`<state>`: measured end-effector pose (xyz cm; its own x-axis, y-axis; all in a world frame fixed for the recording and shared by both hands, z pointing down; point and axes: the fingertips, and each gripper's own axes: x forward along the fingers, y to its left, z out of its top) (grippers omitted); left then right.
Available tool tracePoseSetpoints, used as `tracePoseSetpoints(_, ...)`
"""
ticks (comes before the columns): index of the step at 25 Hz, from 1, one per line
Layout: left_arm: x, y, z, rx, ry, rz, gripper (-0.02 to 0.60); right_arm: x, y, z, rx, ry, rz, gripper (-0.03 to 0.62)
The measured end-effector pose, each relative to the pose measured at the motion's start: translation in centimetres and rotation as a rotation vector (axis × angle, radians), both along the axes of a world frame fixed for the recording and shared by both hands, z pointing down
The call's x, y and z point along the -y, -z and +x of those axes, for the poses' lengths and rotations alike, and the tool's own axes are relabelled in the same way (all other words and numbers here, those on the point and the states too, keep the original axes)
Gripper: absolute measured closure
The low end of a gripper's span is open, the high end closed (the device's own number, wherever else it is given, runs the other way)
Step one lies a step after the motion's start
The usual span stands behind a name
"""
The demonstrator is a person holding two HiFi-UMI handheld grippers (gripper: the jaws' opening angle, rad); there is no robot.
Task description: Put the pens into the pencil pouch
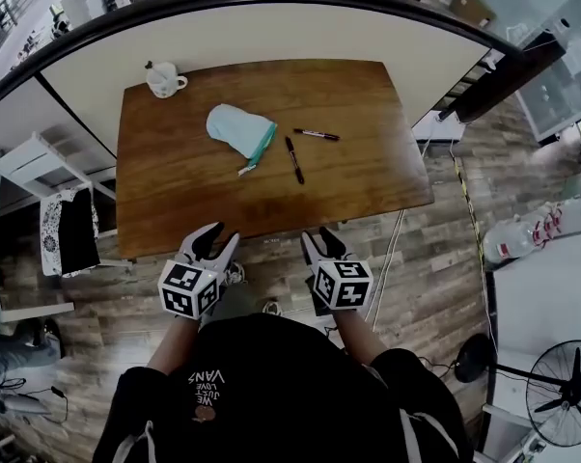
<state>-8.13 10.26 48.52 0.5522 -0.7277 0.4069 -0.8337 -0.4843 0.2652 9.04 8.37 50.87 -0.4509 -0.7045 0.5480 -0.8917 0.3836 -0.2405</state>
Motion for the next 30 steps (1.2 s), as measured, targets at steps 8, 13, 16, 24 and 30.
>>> tracePoseSetpoints(8,7.3,-0.2,-2.0,0.027,-0.12,0.005,0.448,4.3,-1.4,-2.1,-0.055,-0.103,-0.032,0.419)
tracePoseSetpoints(13,10.6,-0.8,-2.4,0.036,-0.195,0.004,0.448,6.4,-2.3,-2.8,-0.084,-0.176,-0.049,0.421)
tracePoseSetpoints(16,11.9,-1.5,-2.5,0.051,-0.235,-0.007,0.448,7.4,-2.9,-3.0,-0.108,-0.198,-0.055,0.424)
tracePoseSetpoints(24,14.8,-4.2,-1.0,0.106,-0.268,-0.048,0.448,10.0,-4.6,-2.1,-0.167,-0.177,-0.081,0.427)
tracePoseSetpoints(30,17.1,-6.6,0.4,0.178,-0.237,-0.07,0.447,12.1,-6.8,-1.1,-0.219,-0.077,-0.123,0.427)
